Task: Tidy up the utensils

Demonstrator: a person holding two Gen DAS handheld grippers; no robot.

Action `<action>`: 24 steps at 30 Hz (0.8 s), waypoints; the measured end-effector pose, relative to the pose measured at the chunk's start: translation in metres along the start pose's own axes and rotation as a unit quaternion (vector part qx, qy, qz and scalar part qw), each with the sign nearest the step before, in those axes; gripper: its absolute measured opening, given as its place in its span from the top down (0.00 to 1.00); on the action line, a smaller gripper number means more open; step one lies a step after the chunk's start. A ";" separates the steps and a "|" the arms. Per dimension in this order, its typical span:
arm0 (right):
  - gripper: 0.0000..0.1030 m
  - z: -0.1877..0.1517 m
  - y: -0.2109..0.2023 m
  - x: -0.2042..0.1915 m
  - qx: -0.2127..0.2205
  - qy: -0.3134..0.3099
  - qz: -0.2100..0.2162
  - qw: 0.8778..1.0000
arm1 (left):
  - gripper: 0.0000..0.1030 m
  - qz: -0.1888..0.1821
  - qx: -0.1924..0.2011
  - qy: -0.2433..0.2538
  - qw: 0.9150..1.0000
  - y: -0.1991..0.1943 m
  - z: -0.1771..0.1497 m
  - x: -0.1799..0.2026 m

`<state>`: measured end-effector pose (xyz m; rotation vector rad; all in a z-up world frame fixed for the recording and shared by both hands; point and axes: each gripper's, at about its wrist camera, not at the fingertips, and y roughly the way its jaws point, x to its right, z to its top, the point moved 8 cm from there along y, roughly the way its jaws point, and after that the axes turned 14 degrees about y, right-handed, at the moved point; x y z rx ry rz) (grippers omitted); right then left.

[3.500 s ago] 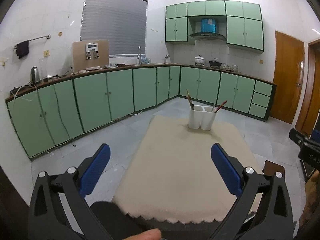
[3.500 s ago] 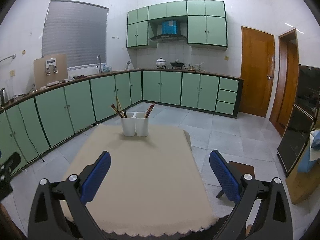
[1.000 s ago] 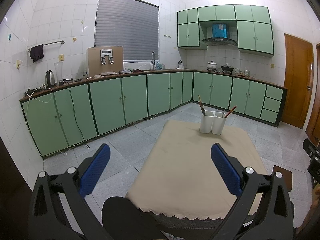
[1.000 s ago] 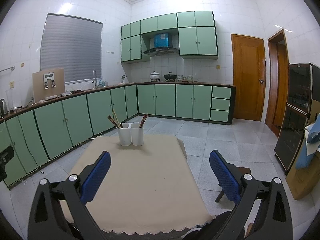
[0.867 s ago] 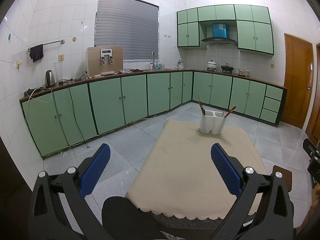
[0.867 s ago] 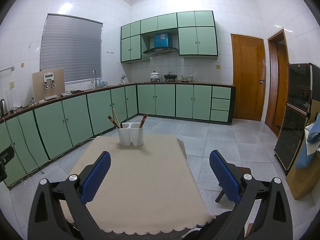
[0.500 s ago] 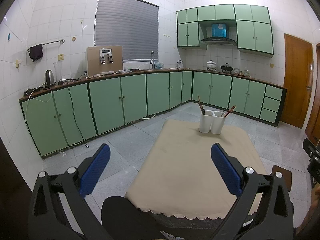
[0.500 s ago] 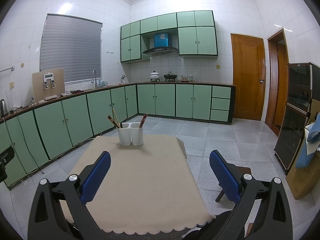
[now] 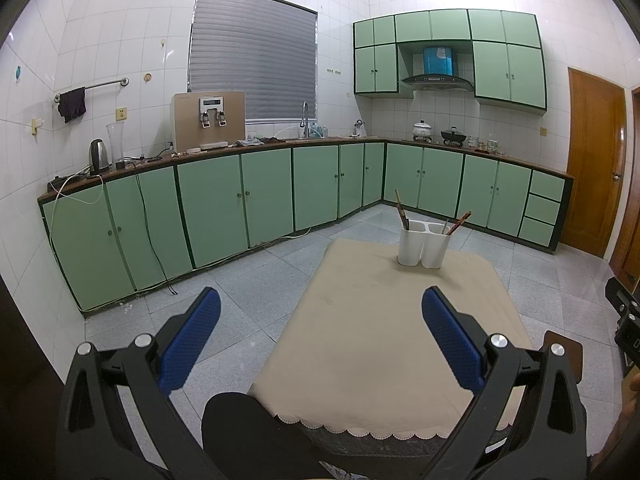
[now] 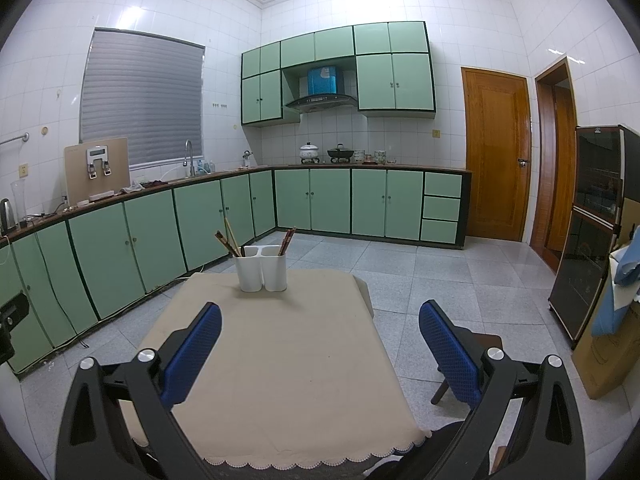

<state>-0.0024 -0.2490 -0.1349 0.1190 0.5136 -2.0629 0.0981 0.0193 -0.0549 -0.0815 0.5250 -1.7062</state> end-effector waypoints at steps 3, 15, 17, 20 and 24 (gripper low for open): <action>0.06 0.000 0.000 0.000 -0.001 0.000 0.000 1.000 | 0.05 0.000 0.000 0.000 1.000 0.000 0.000 0.001; 0.06 0.002 0.000 0.000 -0.003 0.002 -0.001 1.000 | 0.05 -0.001 0.000 -0.001 1.000 0.000 0.000 0.001; 0.06 0.002 0.000 0.001 -0.002 0.002 0.000 1.000 | 0.05 -0.001 0.000 0.000 1.000 0.000 0.000 0.001; 0.06 0.002 0.000 0.001 -0.003 0.002 -0.001 1.000 | 0.05 -0.001 0.000 0.000 1.000 0.000 0.000 0.001; 0.06 0.002 0.000 0.001 -0.003 0.002 -0.001 1.000 | 0.05 -0.001 0.000 0.000 1.000 0.000 0.000 0.000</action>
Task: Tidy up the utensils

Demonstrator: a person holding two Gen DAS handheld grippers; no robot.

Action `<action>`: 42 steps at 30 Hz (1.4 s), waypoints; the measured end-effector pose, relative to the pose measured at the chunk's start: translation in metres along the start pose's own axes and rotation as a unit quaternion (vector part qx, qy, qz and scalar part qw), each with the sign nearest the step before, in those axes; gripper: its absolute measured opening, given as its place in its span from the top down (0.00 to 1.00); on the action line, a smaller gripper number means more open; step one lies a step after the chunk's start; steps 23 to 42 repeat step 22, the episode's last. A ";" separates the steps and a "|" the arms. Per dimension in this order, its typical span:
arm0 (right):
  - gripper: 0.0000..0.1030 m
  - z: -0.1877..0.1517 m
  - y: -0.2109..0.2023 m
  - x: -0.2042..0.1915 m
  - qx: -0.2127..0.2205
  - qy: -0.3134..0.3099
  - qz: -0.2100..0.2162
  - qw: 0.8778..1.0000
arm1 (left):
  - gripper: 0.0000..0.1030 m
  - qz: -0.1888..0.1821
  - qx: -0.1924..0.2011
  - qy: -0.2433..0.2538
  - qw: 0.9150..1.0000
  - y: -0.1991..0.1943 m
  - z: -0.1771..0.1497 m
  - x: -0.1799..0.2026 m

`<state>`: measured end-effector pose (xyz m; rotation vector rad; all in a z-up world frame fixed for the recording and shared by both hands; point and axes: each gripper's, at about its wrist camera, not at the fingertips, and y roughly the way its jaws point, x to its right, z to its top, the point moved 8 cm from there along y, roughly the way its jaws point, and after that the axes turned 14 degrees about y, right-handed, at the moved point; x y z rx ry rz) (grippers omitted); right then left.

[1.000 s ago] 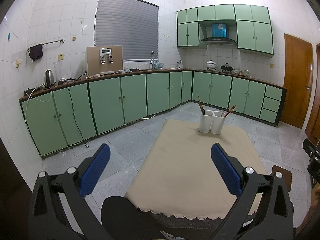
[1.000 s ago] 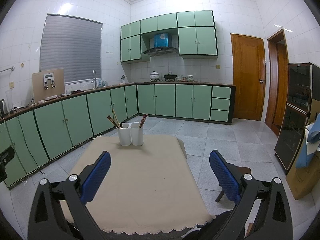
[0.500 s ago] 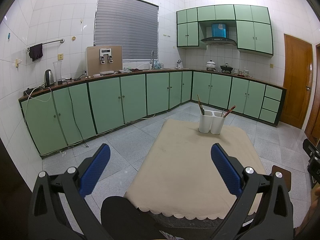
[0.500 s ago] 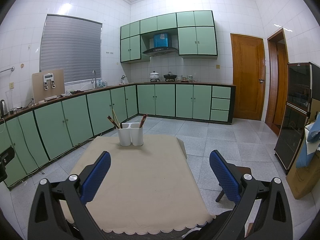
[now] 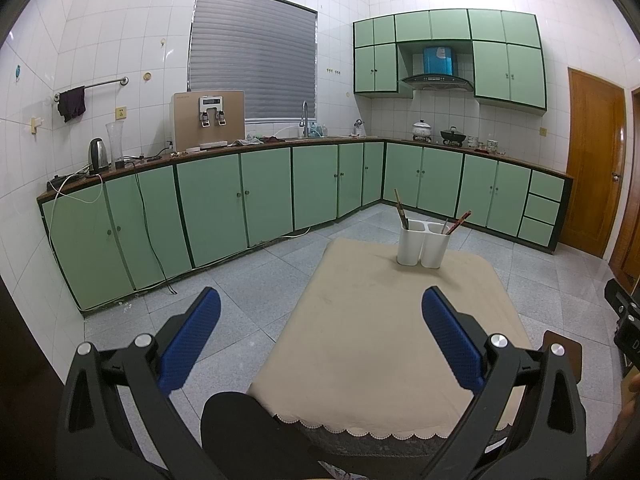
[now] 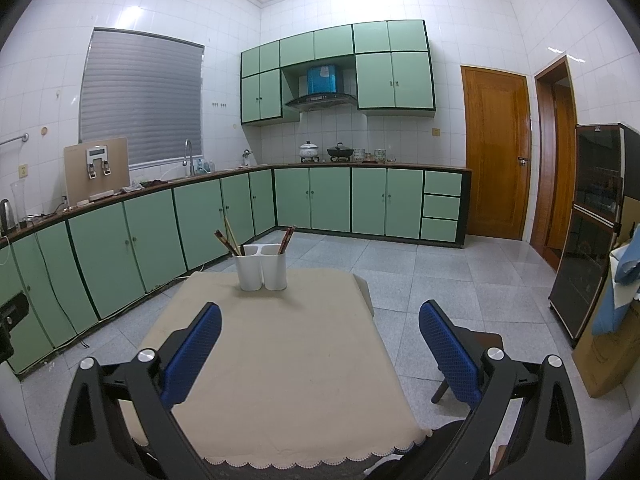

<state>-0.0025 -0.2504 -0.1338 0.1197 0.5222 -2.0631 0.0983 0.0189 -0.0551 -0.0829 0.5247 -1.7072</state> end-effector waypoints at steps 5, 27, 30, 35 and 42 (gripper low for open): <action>0.06 0.000 0.000 0.000 0.000 -0.001 -0.001 1.000 | 0.05 -0.001 0.000 0.000 1.000 0.000 0.000 0.000; 0.06 -0.002 0.001 0.000 -0.004 -0.002 0.000 1.000 | 0.05 -0.004 0.003 -0.004 1.000 -0.001 0.002 0.007; 0.06 -0.002 0.001 0.000 -0.004 -0.002 0.000 1.000 | 0.05 -0.004 0.003 -0.004 1.000 -0.001 0.002 0.007; 0.06 -0.002 0.001 0.000 -0.004 -0.002 0.000 1.000 | 0.05 -0.004 0.003 -0.004 1.000 -0.001 0.002 0.007; 0.06 -0.002 0.001 0.000 -0.004 -0.002 0.000 1.000 | 0.05 -0.004 0.003 -0.004 1.000 -0.001 0.002 0.007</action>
